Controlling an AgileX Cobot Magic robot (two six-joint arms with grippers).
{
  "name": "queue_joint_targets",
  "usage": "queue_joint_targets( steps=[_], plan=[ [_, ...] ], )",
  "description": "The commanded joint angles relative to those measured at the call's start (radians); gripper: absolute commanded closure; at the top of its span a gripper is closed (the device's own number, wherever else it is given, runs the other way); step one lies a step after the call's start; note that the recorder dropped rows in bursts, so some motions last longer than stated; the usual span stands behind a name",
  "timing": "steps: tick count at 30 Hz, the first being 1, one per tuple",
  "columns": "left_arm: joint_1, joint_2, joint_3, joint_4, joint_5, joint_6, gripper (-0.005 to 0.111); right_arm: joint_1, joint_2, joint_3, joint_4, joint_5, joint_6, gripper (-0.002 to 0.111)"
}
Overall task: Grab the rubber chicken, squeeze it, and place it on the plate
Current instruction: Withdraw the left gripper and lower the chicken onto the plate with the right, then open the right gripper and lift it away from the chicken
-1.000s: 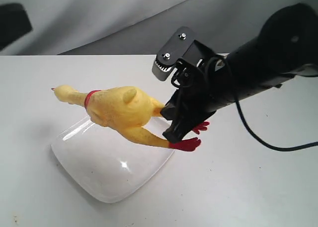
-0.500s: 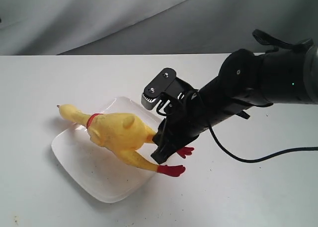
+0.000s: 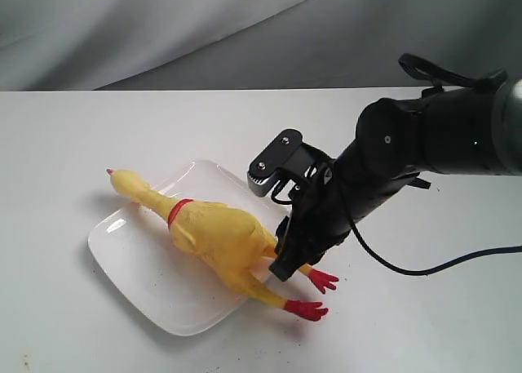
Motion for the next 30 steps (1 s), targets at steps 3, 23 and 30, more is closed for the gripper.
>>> queue_joint_targets(
  steps=[3,23,30],
  plan=[
    [-0.004,-0.011,0.007,-0.005,0.066,-0.034,0.081,0.002,-0.056,0.006,-0.289,0.082,0.287,0.077],
    [-0.004,-0.434,0.007,-0.005,0.142,-0.165,0.107,0.184,-0.956,0.231,-0.252,-0.297,0.327,0.108],
    [-0.004,-0.492,0.007,-0.005,0.142,-0.167,0.107,0.262,-1.267,0.473,-0.252,-0.492,0.24,0.108]
  ],
)
